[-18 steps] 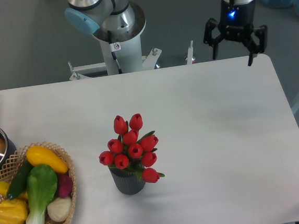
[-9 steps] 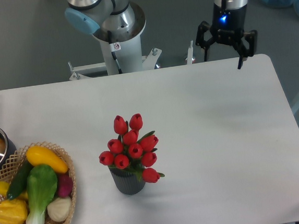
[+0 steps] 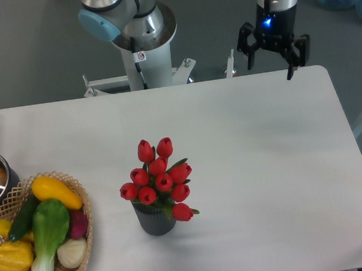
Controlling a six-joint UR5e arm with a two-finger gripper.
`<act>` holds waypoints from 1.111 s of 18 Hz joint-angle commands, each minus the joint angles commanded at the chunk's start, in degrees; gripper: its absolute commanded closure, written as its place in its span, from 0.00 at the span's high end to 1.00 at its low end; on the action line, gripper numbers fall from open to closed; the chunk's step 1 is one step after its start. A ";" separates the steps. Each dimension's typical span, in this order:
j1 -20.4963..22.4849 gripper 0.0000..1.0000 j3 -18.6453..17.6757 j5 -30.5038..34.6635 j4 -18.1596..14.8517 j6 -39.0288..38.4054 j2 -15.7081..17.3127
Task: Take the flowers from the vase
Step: 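Open the gripper and begin moving it toward the red tulips, then lower the open gripper toward the tulip stems above the grey vase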
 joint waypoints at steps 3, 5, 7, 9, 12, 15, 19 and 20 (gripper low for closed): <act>-0.53 1.00 -0.44 -0.36 -0.44 0.00 0.00; -1.32 1.00 -1.05 -0.09 -0.53 0.09 -0.09; -1.49 1.00 -1.49 -0.44 -1.84 0.17 0.09; -3.07 1.00 -1.49 -2.28 -3.16 -0.17 -0.26; -4.83 1.00 -1.58 -6.40 -3.17 -3.85 -1.14; -5.27 1.00 -1.58 -12.11 -2.55 -5.89 -2.11; -7.20 1.00 -1.93 -15.82 -2.38 -6.06 -3.43; -7.64 1.00 -1.85 -16.35 -2.37 -6.06 -4.12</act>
